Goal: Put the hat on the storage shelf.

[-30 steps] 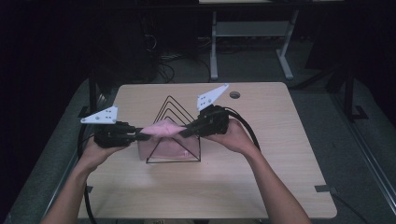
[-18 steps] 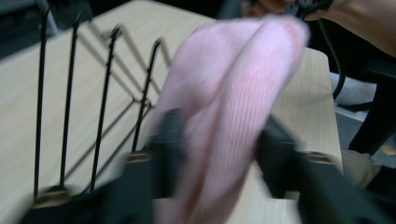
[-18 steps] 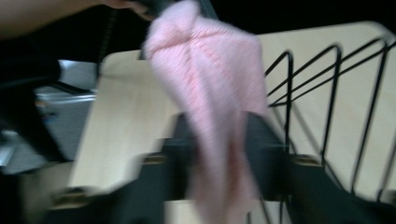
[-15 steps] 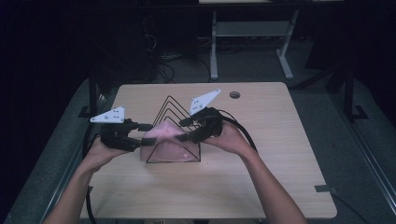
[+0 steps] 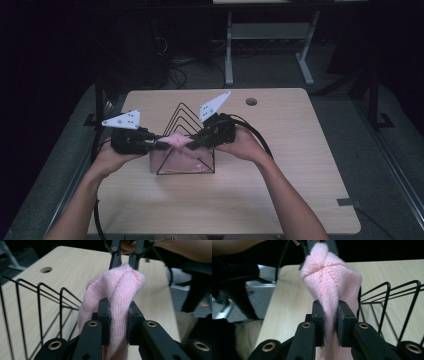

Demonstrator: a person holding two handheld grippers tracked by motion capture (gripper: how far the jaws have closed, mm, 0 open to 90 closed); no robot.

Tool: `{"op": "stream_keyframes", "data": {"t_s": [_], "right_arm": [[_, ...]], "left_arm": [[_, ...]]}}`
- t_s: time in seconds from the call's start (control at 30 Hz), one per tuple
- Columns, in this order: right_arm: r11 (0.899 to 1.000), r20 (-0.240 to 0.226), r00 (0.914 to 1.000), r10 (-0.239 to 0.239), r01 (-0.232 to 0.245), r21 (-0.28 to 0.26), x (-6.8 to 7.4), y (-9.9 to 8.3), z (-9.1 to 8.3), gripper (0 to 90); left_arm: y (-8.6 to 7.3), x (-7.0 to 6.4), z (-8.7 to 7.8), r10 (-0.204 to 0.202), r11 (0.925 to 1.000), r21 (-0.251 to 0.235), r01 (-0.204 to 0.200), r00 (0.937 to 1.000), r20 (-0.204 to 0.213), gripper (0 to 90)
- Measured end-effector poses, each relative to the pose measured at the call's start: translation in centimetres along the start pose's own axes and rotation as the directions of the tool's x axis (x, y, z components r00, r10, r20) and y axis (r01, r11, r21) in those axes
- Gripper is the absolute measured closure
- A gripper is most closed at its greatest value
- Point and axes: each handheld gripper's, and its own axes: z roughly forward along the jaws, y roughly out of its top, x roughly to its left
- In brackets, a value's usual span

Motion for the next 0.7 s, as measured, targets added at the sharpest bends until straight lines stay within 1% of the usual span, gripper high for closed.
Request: {"op": "stream_keyframes", "data": {"t_s": [0.03,0.07,0.1,0.13,0.17,0.2,0.23,0.27,0.3,0.33,0.37,0.43,0.47,0.53,0.57,0.6,0.63,0.67,0.7], "right_arm": [[1.000,0.000,1.0000,0.000,0.000,0.000,0.0,0.0,0.0,78.6],[1.000,-0.011,0.9999,0.012,-0.012,0.000,-0.1,-0.1,0.0,78.7],[0.999,-0.032,0.9984,0.046,-0.046,0.007,-0.7,-0.5,0.0,78.7],[0.998,-0.039,0.9970,0.066,-0.066,0.013,-1.0,-0.6,0.1,78.8],[0.996,-0.043,0.9954,0.086,-0.085,0.020,-1.2,-0.8,0.3,78.8],[0.996,-0.043,0.9954,0.086,-0.085,0.020,-1.2,-0.8,0.3,78.8],[0.995,-0.041,0.9943,0.098,-0.097,0.027,-1.5,-1.0,0.5,78.8],[0.993,-0.035,0.9925,0.117,-0.116,0.030,-1.8,-1.1,0.7,78.9],[0.993,-0.038,0.9921,0.119,-0.119,0.021,-2.0,-1.2,0.8,78.9],[0.991,-0.039,0.9899,0.136,-0.136,0.011,-2.4,-1.3,0.9,78.8],[0.989,-0.032,0.9881,0.150,-0.150,0.011,-2.5,-1.4,0.9,78.7],[0.988,-0.030,0.9877,0.153,-0.153,0.011,-2.6,-1.4,0.8,78.4],[0.990,-0.017,0.9896,0.143,-0.143,0.006,-2.7,-1.4,0.7,78.1],[0.990,0.016,0.9899,0.141,-0.141,0.009,-2.6,-1.4,0.4,77.6],[0.990,0.026,0.9902,0.137,-0.137,0.012,-2.5,-1.3,0.4,77.4],[0.990,0.026,0.9902,0.137,-0.137,0.012,-2.5,-1.3,0.4,77.4],[0.991,0.046,0.9902,0.132,-0.133,0.025,-2.4,-1.3,0.4,76.6],[0.991,0.061,0.9898,0.129,-0.131,0.034,-2.3,-1.2,0.5,74.2],[0.992,0.083,0.9900,0.115,-0.119,0.050,-2.0,-1.2,0.3,72.4]], "left_arm": [[0.0,0.0,0.0,0.000,1.0000,0.000,0.000,1.0000,0.000,77.5],[-0.1,0.4,0.0,-0.032,0.9995,0.007,0.031,0.9991,0.028,77.5],[-0.4,1.1,0.3,-0.089,0.9957,0.029,0.088,0.9942,0.060,77.6],[-0.4,1.1,0.3,-0.089,0.9957,0.029,0.088,0.9942,0.060,77.7],[-0.9,1.8,0.5,-0.146,0.9892,0.025,0.144,0.9866,0.073,77.6],[-0.9,1.8,0.5,-0.146,0.9892,0.025,0.144,0.9866,0.073,77.6],[-1.0,2.1,0.6,-0.172,0.9849,0.029,0.171,0.9823,0.074,77.6],[-1.2,2.4,0.7,-0.188,0.9822,0.025,0.186,0.9797,0.071,77.7],[-1.3,2.7,0.6,-0.203,0.9791,0.017,0.202,0.9764,0.073,77.6],[-1.4,2.9,0.6,-0.212,0.9773,0.013,0.211,0.9747,0.071,76.8],[-1.4,3.1,0.6,-0.220,0.9754,0.007,0.220,0.9731,0.068,76.2],[-1.5,3.4,0.6,-0.228,0.9735,-0.005,0.229,0.9720,0.056,75.8],[-1.5,3.4,0.6,-0.224,0.9745,-0.005,0.224,0.9738,0.040,75.5],[-1.3,3.3,0.7,-0.216,0.9764,-0.005,0.216,0.9763,0.019,75.1],[-1.2,3.1,0.8,-0.205,0.9787,0.002,0.205,0.9787,0.006,74.8],[-1.1,2.9,0.9,-0.188,0.9819,0.015,0.189,0.9820,-0.014,74.8],[-1.1,2.7,1.0,-0.182,0.9828,0.026,0.183,0.9830,-0.020,73.9],[-1.1,2.6,1.1,-0.177,0.9834,0.036,0.178,0.9838,-0.028,71.2],[-1.4,2.2,0.9,-0.154,0.9873,0.035,0.155,0.9873,-0.040,67.2]]}}
